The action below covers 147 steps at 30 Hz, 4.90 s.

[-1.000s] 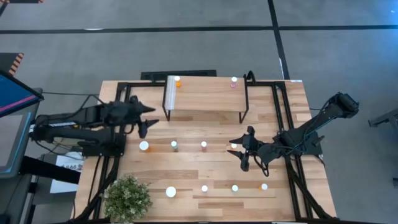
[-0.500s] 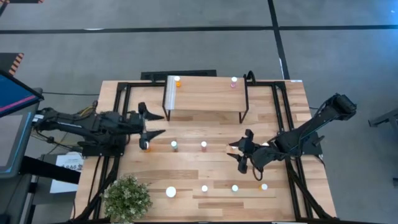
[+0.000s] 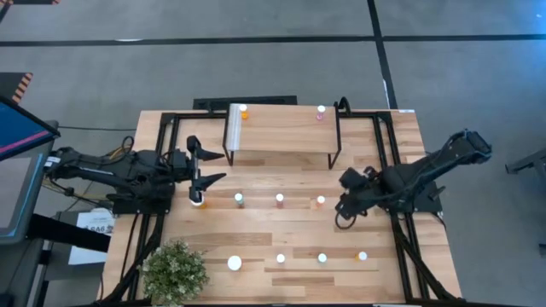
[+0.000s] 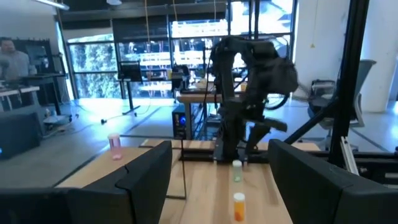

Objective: Pick and place medicine bottles onto shelf by color
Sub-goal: Put the top right blue small pill bottle on the shelf, then put the top orange small pill bottle on the shelf

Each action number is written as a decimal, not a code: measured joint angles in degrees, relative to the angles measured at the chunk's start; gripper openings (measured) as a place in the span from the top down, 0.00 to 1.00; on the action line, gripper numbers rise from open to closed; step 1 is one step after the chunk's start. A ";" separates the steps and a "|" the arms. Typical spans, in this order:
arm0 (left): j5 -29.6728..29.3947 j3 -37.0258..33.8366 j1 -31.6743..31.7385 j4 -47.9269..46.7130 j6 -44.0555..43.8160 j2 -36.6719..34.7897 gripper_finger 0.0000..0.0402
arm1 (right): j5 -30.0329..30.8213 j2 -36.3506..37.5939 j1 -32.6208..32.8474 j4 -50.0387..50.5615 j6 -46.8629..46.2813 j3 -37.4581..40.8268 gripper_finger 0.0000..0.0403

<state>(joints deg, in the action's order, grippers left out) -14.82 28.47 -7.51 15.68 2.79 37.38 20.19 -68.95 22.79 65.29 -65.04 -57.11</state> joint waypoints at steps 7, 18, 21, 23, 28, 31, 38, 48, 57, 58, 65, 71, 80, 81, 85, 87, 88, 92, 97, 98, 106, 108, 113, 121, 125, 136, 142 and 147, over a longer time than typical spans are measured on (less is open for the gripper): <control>0.00 0.02 0.00 -1.15 0.02 0.25 0.37 | -6.92 0.27 -3.37 8.42 -6.15 3.52 0.41; -0.08 0.02 0.02 -1.20 0.92 0.22 0.37 | -11.55 7.22 -6.87 2.23 -6.93 13.56 0.38; -0.10 0.02 0.02 -1.20 0.92 0.22 0.37 | -11.79 11.58 -6.78 -1.54 -8.64 16.91 0.38; -0.16 0.02 0.02 -1.20 0.92 0.25 0.37 | -11.77 13.66 -6.83 -1.25 -10.44 18.93 0.38; -0.21 0.02 0.02 -1.20 0.87 0.22 0.37 | -11.35 15.82 -6.83 -3.27 -11.59 20.83 0.38; -0.19 0.02 0.02 -1.20 0.71 0.22 0.37 | -11.85 15.50 -6.83 -4.08 -12.38 21.70 0.38; -0.19 0.02 0.02 -1.22 0.07 0.24 0.37 | -14.02 12.92 -6.83 -4.28 -14.55 21.84 0.38; -0.16 0.02 0.02 -1.24 -0.27 0.23 0.37 | -15.77 9.07 -6.83 -4.61 -16.15 21.82 0.38; -0.14 0.02 0.02 -1.24 -0.44 0.25 0.37 | -16.27 8.15 -6.83 -6.14 -15.67 21.82 0.49; -0.14 0.02 0.02 -1.23 -0.44 0.25 0.37 | -16.27 8.15 -6.83 -6.07 -15.66 21.82 0.52; -0.14 0.02 0.02 -1.24 -0.66 0.25 0.37 | -16.16 8.30 -6.83 -6.05 -14.70 21.80 0.66; -0.16 0.02 0.02 -1.09 -0.68 1.04 0.37 | -16.00 8.31 -6.83 -5.85 -12.85 19.65 0.70; -0.91 0.02 0.04 2.26 -0.51 5.48 0.37 | -15.33 8.31 -6.83 -4.30 -5.58 7.65 0.67; -0.93 0.02 0.04 2.37 -0.44 5.91 0.37 | -15.28 8.31 -6.83 -4.26 -4.49 6.18 0.67; -0.95 0.02 0.07 2.55 0.13 6.89 0.37 | -14.54 8.31 -7.41 -4.29 0.77 -0.42 0.67; -0.97 0.02 0.07 3.25 0.14 7.16 0.37 | -13.57 8.25 -8.78 -4.44 3.64 -3.66 0.67; -0.96 0.02 0.11 3.96 0.13 7.33 0.37 | -12.95 8.21 -9.80 -4.48 5.15 -5.16 0.67; -0.98 0.02 0.11 4.64 0.11 7.32 0.37 | -11.41 8.15 -15.50 -4.58 11.53 -10.42 0.67; -1.02 0.02 0.11 4.84 0.40 7.33 0.37 | -11.52 6.01 -25.39 -4.70 21.00 -15.60 0.67; -1.02 0.02 0.11 4.86 0.42 7.33 0.37 | -12.19 5.24 -27.43 -4.72 22.88 -16.75 0.67; -3.81 0.02 0.11 4.90 1.24 7.33 0.37 | -22.29 -4.93 -41.24 -4.61 36.05 -26.13 0.67; -5.97 0.02 0.11 4.88 1.27 7.33 0.37 | -23.54 -7.78 -43.82 -3.33 38.15 -28.79 0.66; -7.20 0.02 0.11 4.84 1.75 7.33 0.37 | -23.74 -14.42 -48.81 2.95 41.66 -35.15 0.66; -8.54 0.02 0.11 4.81 2.38 7.33 0.37 | -23.79 -21.75 -53.53 7.59 44.37 -38.81 0.66; -8.54 0.02 0.11 4.75 2.36 7.33 0.37 | -23.72 -23.80 -54.88 8.00 44.91 -39.01 0.66; -8.52 0.02 0.11 4.57 2.29 7.33 0.37 | -23.26 -27.44 -57.09 7.17 45.43 -39.08 0.64; -8.51 0.02 0.11 4.29 2.40 7.33 0.37 | -23.09 -27.32 -57.10 6.89 45.16 -38.99 0.58; -8.51 0.02 0.11 4.31 2.54 7.33 0.37 | -23.09 -25.68 -57.07 6.58 44.94 -38.97 0.52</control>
<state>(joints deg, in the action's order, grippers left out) -23.33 28.49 -7.40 19.98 5.32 44.71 -2.90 -94.63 -34.28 71.88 -20.10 -96.07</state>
